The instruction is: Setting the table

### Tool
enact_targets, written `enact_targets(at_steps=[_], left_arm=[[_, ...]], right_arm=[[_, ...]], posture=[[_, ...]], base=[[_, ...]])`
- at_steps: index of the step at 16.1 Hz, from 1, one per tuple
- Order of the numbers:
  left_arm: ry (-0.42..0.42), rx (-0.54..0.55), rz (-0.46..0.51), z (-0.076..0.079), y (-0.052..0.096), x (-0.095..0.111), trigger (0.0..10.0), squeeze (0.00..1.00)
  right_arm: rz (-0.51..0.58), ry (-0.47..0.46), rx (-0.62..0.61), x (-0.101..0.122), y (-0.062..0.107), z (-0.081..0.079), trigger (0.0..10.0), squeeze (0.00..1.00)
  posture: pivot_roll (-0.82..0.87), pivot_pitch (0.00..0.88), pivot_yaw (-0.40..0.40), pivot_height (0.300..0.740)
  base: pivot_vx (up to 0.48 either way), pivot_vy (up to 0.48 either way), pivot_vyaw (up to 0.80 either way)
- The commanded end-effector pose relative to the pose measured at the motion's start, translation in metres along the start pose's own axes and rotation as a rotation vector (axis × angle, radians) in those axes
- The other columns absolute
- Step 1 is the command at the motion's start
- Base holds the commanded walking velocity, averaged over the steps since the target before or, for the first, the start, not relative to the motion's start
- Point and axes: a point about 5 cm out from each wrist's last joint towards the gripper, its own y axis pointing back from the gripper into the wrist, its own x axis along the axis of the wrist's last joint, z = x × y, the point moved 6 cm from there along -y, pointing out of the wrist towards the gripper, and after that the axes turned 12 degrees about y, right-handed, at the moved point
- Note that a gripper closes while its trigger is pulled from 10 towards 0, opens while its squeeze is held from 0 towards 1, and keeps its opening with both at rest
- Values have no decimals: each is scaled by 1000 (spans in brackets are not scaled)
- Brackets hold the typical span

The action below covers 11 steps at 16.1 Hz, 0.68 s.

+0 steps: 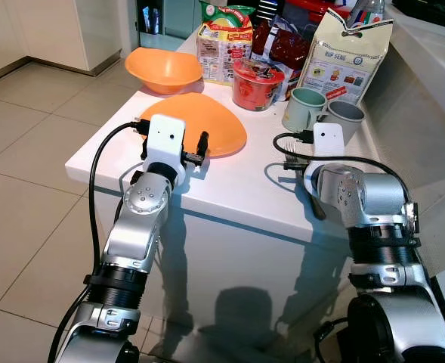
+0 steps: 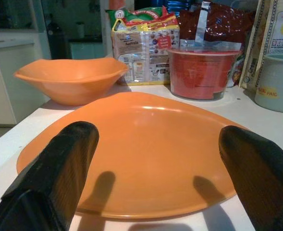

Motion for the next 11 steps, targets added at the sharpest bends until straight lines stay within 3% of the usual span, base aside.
enact_targets(at_steps=[1, 7, 11], left_arm=[[-5, -10, 14, 6, 1, 5, 10000, 0], [-13, -14, 13, 5, 1, 6, 10000, 0], [-19, -18, 13, 4, 0, 7, 10000, 0]], right_arm=[[-155, -14, 26, -32, -6, 0, 10000, 0], [-59, -24, 63, -12, -2, -8, 10000, 0], [71, -109, 111, 16, 6, -16, 10000, 0]], posture=[[121, 0, -163, 740], [128, 0, -153, 740], [137, 0, -140, 740]], base=[[0, 0, 0], [0, 0, 0], [0, 0, 0]])
